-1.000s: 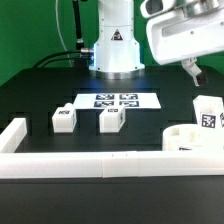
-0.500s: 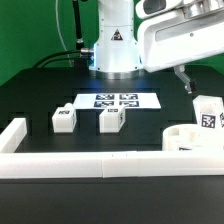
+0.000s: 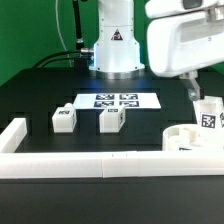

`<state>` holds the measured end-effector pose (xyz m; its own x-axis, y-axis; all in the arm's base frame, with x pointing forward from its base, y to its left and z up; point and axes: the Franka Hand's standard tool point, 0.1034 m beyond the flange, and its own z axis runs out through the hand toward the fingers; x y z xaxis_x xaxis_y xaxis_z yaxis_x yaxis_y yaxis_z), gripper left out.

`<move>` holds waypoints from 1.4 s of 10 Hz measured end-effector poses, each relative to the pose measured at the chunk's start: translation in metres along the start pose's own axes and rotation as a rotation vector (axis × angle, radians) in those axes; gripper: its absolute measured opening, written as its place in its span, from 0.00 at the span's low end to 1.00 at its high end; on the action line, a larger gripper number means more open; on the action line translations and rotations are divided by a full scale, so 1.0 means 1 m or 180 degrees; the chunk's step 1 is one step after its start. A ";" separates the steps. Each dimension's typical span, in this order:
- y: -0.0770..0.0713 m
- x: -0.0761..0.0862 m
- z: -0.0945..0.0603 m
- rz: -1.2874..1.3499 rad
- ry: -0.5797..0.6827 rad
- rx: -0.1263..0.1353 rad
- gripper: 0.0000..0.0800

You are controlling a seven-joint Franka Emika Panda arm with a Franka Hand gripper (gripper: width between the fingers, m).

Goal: Assemble stool

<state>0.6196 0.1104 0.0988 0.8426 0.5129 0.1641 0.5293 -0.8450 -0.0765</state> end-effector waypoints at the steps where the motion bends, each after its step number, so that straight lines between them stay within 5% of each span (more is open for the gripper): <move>1: 0.003 -0.001 -0.001 -0.0079 0.0002 -0.0005 0.81; 4: 0.006 -0.003 0.001 -0.0607 -0.0026 -0.0032 0.81; 6: 0.009 -0.004 0.016 -0.1206 -0.0071 -0.0156 0.81; 9: 0.010 -0.005 0.016 -0.1101 -0.0070 -0.0158 0.80; 10: 0.009 -0.005 0.016 -0.0975 -0.0064 -0.0153 0.59; 11: 0.009 -0.005 0.016 -0.0722 -0.0058 -0.0155 0.59; 12: 0.009 -0.005 0.016 -0.0510 -0.0052 -0.0154 0.42; 14: 0.009 -0.005 0.016 -0.0067 -0.0041 -0.0157 0.42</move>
Offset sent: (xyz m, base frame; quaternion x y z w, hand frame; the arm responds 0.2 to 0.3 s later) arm 0.0000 0.0000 0.0000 0.0000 0.0000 -0.1296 0.9916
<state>0.6220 0.1027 0.0811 0.8327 0.5324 0.1525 0.5417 -0.8402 -0.0244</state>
